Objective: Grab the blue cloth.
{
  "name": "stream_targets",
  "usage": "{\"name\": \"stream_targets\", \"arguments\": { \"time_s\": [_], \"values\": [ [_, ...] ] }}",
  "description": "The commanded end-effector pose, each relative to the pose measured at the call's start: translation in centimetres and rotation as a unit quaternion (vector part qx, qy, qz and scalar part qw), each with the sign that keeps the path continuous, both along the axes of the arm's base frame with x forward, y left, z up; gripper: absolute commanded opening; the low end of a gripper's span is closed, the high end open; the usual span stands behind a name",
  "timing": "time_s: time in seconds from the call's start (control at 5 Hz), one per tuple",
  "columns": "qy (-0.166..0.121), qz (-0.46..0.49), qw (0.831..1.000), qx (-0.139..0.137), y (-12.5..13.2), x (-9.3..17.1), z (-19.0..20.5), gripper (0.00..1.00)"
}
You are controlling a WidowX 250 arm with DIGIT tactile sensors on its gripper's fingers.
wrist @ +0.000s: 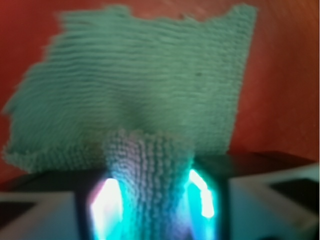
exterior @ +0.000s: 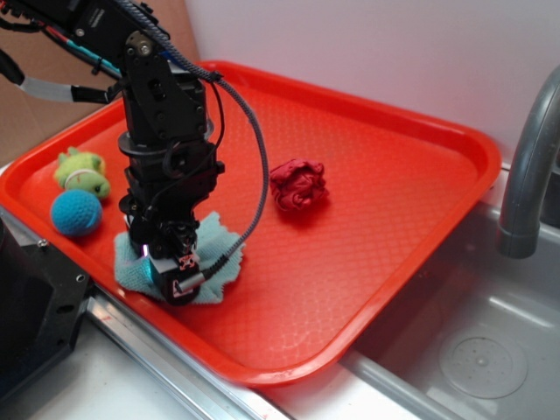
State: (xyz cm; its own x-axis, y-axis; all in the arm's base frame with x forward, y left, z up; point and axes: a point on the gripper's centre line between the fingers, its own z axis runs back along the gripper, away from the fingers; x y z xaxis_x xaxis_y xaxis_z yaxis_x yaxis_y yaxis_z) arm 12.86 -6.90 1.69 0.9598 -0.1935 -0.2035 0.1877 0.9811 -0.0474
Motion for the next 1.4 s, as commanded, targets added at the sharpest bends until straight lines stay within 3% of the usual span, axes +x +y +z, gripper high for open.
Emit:
{"name": "stream_targets", "arguments": {
  "time_s": [0.0,0.2,0.4,0.6,0.8,1.0,1.2],
  "values": [
    [-0.038,0.051,0.998,0.015,1.7,1.7,3.9,0.00],
    [-0.101,0.100,0.990,0.015,3.1,2.6,9.0,0.00],
    [-0.125,0.125,0.984,0.005,4.1,3.6,14.0,0.00],
    [-0.104,0.162,0.981,0.006,5.5,5.1,18.9,0.00],
    [-0.120,0.186,0.975,-0.011,7.1,5.3,23.9,0.00],
    [-0.114,0.201,0.973,0.010,7.2,6.1,24.0,0.00],
    [-0.116,0.209,0.971,0.007,7.8,6.1,23.4,0.00]
  ]
}}
